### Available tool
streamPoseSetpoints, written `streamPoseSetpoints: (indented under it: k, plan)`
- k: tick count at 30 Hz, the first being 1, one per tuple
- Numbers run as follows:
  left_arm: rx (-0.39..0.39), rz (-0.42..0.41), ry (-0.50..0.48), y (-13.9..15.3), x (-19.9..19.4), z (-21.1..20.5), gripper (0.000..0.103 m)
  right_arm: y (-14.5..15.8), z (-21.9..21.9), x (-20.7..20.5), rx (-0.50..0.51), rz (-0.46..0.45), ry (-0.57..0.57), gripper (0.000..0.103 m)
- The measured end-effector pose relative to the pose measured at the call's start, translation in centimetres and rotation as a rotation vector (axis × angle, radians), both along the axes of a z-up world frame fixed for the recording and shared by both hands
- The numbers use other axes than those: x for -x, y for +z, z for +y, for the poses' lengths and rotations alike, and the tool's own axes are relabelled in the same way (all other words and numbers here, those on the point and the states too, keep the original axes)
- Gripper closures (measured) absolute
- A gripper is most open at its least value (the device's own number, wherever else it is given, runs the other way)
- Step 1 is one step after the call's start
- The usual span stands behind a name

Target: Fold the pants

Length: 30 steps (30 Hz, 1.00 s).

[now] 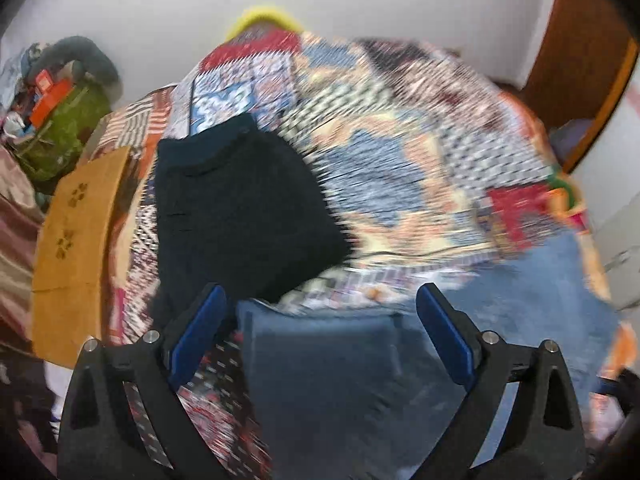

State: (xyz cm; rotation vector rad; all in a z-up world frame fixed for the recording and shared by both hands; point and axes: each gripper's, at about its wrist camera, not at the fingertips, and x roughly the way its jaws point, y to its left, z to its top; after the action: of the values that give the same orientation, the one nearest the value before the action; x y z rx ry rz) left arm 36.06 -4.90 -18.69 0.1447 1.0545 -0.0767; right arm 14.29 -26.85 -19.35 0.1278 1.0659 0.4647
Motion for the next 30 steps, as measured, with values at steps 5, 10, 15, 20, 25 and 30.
streamPoseSetpoints:
  k: [5, 10, 15, 20, 25, 30]
  plan:
    - [-0.172, 0.128, -0.032, -5.9, -2.7, 1.2, 0.006, 0.0, 0.6, -0.5, -0.012, 0.010, -0.003, 0.016]
    - [-0.192, 0.068, -0.054, -6.4, -0.6, 3.2, 0.000, 0.0, 0.9, -2.2, -0.003, 0.016, -0.005, 0.016]
    - [-0.141, 0.101, -0.003, -6.2, 2.7, 6.4, 0.000, -0.2, 0.8, -5.1, 0.015, 0.020, 0.004, 0.016]
    - [-0.089, 0.117, 0.013, -5.7, 8.9, 8.0, 0.000, 0.4, 0.5, -6.9, 0.060, -0.009, -0.012, 0.016]
    - [-0.016, 0.139, 0.006, -4.4, 14.3, 7.5, 0.000, 1.6, -0.5, -5.7, 0.069, -0.050, -0.043, 0.016]
    - [0.075, 0.122, -0.006, -3.2, 18.3, 5.4, 0.000, 3.5, -1.2, -3.5, 0.015, -0.093, -0.054, 0.016]
